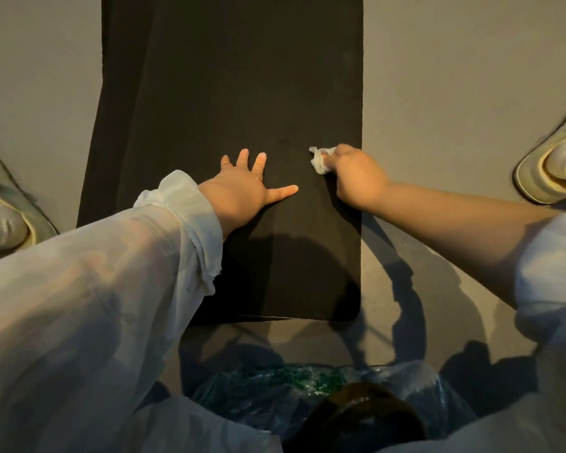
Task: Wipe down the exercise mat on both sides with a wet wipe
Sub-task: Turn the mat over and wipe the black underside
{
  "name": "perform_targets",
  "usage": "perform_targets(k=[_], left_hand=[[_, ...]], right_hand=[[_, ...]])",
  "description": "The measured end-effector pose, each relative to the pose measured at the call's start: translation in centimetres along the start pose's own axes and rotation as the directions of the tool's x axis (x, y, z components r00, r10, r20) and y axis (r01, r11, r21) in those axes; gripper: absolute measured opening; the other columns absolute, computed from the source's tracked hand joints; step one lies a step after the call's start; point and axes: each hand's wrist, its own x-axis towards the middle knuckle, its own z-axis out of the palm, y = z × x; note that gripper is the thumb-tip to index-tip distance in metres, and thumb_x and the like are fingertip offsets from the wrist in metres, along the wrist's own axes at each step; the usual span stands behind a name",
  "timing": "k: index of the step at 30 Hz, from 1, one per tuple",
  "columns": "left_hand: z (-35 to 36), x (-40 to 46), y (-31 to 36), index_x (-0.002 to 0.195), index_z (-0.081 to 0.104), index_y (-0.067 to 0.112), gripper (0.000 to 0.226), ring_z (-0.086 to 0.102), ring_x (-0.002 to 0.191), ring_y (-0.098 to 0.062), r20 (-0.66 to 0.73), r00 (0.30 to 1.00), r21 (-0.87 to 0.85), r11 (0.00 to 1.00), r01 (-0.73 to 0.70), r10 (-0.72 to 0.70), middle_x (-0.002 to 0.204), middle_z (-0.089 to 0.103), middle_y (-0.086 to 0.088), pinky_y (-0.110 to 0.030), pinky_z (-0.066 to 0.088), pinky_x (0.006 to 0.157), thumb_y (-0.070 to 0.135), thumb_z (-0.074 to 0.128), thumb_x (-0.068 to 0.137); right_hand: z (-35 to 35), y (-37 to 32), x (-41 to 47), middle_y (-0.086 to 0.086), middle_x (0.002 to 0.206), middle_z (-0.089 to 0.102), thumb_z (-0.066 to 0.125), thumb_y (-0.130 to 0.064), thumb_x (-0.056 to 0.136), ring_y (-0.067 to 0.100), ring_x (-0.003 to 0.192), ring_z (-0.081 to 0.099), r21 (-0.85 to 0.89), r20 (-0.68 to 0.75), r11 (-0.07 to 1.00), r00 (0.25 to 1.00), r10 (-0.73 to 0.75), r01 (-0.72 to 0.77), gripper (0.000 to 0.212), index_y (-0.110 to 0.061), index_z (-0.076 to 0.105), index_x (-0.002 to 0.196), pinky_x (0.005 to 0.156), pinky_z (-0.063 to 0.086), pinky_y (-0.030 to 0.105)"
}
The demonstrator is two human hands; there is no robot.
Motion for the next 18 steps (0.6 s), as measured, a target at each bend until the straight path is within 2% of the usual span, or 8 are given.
perform_targets(k=[4,8,10,13,15,16,18], left_hand=[[0.1,-0.5,0.1,0.133,-0.026,0.057,0.130,-0.019,0.138,-0.046,-0.041,0.999,0.006,1.000,-0.004,0.004,0.151,-0.028,-0.018,-0.063,0.008,0.109,0.011,0.078,0.068],[0.2,-1.1,0.2,0.136,-0.024,0.053,0.127,-0.018,0.138,-0.046,-0.066,0.998,0.044,0.999,0.002,0.001,0.151,-0.026,-0.020,-0.062,0.008,0.109,0.006,0.075,0.072],[0.4,-1.2,0.2,0.136,-0.025,0.052,0.127,-0.016,0.138,-0.047,-0.089,0.996,0.064,0.998,-0.001,0.006,0.151,-0.025,-0.021,-0.062,0.009,0.109,0.004,0.074,0.073],[0.3,-1.2,0.2,0.136,-0.025,0.052,0.128,-0.017,0.138,-0.046,-0.080,0.997,0.065,0.998,0.002,0.003,0.151,-0.025,-0.021,-0.062,0.008,0.109,0.003,0.074,0.072],[0.2,-1.1,0.2,0.136,-0.025,0.052,0.128,-0.017,0.138,-0.046,-0.079,0.997,0.067,0.998,0.006,-0.001,0.151,-0.026,-0.021,-0.062,0.008,0.110,0.004,0.075,0.072],[0.2,-1.1,0.3,0.137,-0.025,0.051,0.127,-0.017,0.138,-0.046,-0.080,0.997,0.069,0.998,0.005,0.001,0.151,-0.026,-0.021,-0.062,0.009,0.110,0.004,0.074,0.072],[0.2,-1.2,0.3,0.137,-0.024,0.051,0.127,-0.017,0.138,-0.046,-0.075,0.997,0.066,0.998,0.000,0.005,0.151,-0.025,-0.021,-0.062,0.009,0.110,0.005,0.075,0.072]], right_hand=[[0.8,-0.6,-4.7,0.015,0.116,0.055,0.057,-0.004,0.087,0.029,0.106,0.054,0.095,0.014,0.990,0.994,-0.109,0.107,0.036,-0.007,0.058,0.123,0.092,0.042,0.030],[1.9,-1.5,-10.7,0.012,0.114,0.055,0.052,-0.003,0.090,0.026,0.104,0.053,0.197,0.132,0.962,0.967,-0.216,0.188,0.038,-0.008,0.054,0.128,0.086,0.037,0.025],[1.7,-1.8,-13.1,0.012,0.115,0.055,0.053,0.000,0.088,0.026,0.104,0.052,0.288,0.216,0.935,0.937,-0.273,0.206,0.041,-0.005,0.055,0.128,0.083,0.032,0.020],[0.6,-1.1,-14.0,0.010,0.110,0.059,0.065,-0.007,0.085,0.020,0.101,0.056,0.311,0.302,0.895,0.860,-0.411,0.319,0.034,-0.004,0.062,0.118,0.083,0.035,0.014],[-0.6,-0.3,-12.7,0.010,0.101,0.060,0.055,-0.008,0.090,0.012,0.094,0.057,0.397,0.232,0.889,0.912,-0.338,0.228,0.021,0.000,0.064,0.108,0.084,0.042,0.020],[-1.0,0.2,-11.5,0.012,0.100,0.060,0.050,-0.007,0.092,0.010,0.091,0.056,0.400,0.135,0.897,0.956,-0.262,0.189,0.022,0.003,0.064,0.105,0.083,0.043,0.022],[-1.5,1.3,-7.9,0.021,0.103,0.058,0.046,0.001,0.089,0.025,0.094,0.055,0.270,-0.048,0.955,0.992,-0.114,0.123,0.025,0.006,0.063,0.107,0.080,0.034,0.022]])
